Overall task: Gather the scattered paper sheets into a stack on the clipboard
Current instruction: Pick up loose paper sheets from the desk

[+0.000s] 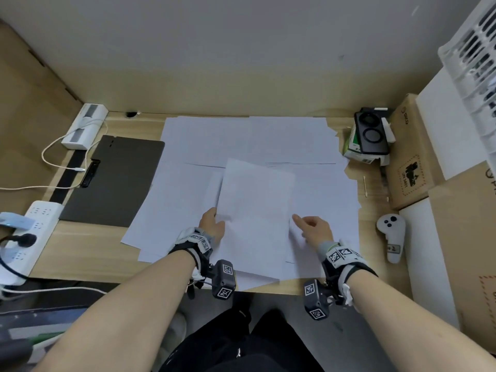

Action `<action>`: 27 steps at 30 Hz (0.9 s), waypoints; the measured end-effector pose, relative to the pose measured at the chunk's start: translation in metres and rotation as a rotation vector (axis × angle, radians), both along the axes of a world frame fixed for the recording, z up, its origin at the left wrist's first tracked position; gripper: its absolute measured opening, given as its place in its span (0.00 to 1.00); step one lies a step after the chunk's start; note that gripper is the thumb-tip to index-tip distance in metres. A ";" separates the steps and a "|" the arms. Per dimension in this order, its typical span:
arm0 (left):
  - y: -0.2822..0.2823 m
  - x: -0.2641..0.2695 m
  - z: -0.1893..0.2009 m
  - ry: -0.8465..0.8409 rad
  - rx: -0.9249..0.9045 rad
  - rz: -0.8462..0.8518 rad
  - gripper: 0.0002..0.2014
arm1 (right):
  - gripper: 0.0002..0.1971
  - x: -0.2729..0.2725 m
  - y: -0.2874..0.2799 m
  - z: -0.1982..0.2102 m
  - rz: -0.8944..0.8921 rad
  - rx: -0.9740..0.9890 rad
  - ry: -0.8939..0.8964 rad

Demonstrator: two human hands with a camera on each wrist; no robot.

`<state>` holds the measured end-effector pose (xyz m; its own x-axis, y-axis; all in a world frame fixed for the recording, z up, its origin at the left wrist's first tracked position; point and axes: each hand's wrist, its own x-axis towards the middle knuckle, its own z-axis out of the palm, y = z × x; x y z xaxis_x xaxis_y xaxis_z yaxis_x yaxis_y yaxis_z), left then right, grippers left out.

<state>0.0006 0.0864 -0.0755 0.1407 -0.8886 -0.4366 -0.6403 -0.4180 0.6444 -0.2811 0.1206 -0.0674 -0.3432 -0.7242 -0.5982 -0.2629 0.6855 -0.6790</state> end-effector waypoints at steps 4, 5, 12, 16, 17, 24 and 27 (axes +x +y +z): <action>0.003 0.004 0.014 0.196 0.038 -0.029 0.08 | 0.29 0.038 -0.009 0.010 0.070 -0.021 -0.127; 0.003 0.003 0.018 0.234 0.065 -0.035 0.09 | 0.22 0.040 -0.010 0.011 0.089 -0.003 -0.114; -0.005 0.063 0.016 0.035 0.037 0.169 0.11 | 0.16 0.071 -0.039 -0.003 0.078 -0.023 0.014; -0.006 0.113 0.000 -0.261 0.036 0.174 0.19 | 0.19 0.083 -0.045 -0.015 0.065 -0.002 0.002; -0.008 0.125 -0.004 -0.365 0.047 0.158 0.23 | 0.19 0.088 -0.047 -0.017 0.072 0.002 -0.004; -0.013 0.158 -0.018 -0.571 0.235 -0.083 0.39 | 0.17 0.117 -0.047 -0.026 0.098 0.036 -0.007; -0.015 0.147 -0.012 -0.617 0.124 -0.092 0.33 | 0.18 0.122 -0.049 -0.024 0.105 0.043 0.020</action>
